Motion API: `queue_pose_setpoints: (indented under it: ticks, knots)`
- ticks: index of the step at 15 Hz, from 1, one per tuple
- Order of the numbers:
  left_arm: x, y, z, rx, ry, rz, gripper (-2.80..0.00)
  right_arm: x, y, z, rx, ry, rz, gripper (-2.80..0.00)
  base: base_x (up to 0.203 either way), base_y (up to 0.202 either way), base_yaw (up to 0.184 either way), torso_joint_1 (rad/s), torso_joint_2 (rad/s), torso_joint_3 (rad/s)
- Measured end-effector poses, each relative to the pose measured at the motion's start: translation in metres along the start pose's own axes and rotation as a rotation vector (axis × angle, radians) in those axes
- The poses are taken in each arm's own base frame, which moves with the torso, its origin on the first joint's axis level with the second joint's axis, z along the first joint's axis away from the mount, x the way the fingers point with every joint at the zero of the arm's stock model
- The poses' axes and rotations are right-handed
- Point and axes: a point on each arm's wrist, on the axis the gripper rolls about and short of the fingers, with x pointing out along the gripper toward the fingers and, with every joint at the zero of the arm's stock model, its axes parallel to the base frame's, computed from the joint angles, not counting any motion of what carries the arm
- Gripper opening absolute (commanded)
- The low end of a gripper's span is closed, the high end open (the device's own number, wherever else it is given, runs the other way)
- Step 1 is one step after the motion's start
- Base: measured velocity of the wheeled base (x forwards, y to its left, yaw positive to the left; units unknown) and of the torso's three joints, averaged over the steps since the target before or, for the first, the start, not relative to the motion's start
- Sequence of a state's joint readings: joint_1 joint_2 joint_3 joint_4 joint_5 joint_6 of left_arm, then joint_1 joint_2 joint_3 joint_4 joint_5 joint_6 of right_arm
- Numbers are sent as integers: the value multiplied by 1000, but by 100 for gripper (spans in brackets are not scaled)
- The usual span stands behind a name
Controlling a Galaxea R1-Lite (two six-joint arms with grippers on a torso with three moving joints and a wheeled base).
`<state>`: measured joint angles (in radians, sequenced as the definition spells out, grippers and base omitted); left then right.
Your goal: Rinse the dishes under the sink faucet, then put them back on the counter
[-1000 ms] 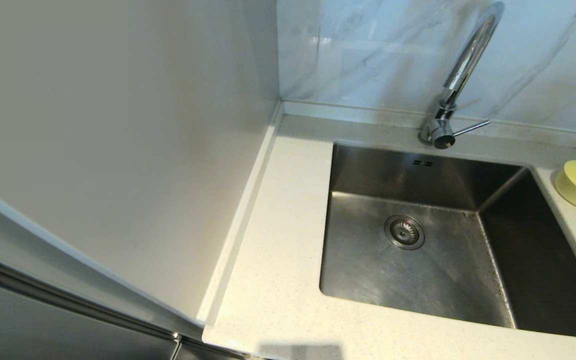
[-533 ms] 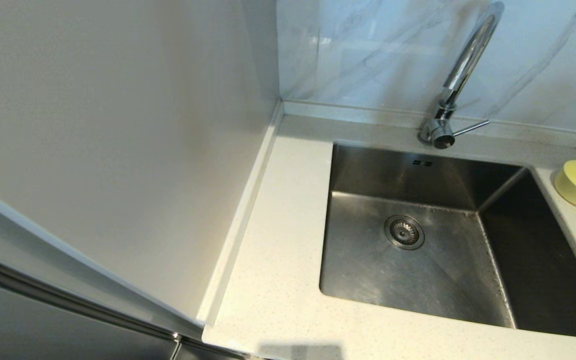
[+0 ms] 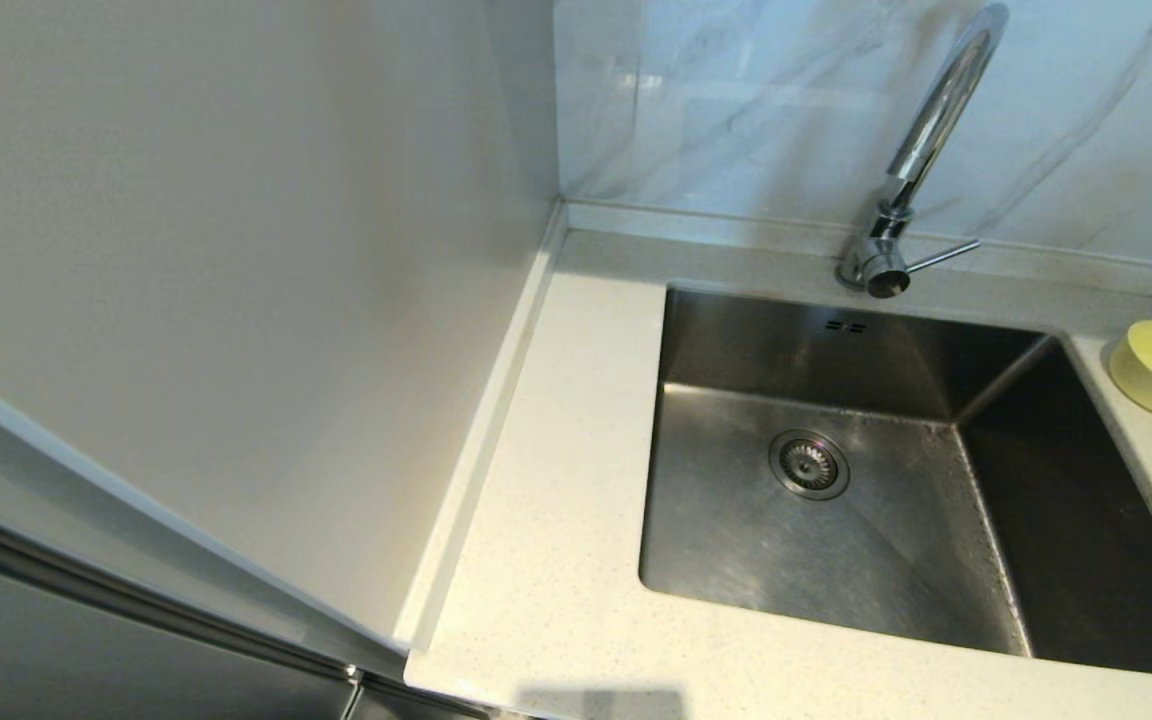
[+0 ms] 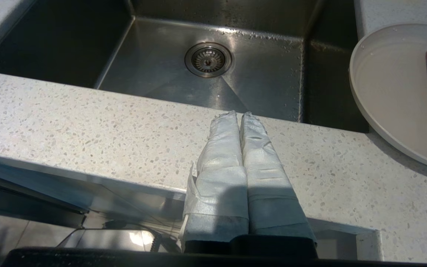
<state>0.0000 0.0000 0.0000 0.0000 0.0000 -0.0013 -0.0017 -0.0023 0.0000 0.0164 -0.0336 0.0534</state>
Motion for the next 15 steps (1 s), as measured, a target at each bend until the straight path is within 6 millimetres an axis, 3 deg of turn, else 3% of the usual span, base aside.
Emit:
queue_pose_setpoints:
  ticks: [15]
  knots:
    - [0,0,0,0,0,0,-280,0,0,0,0,2,0,-280,0,0,0,0,0,0]
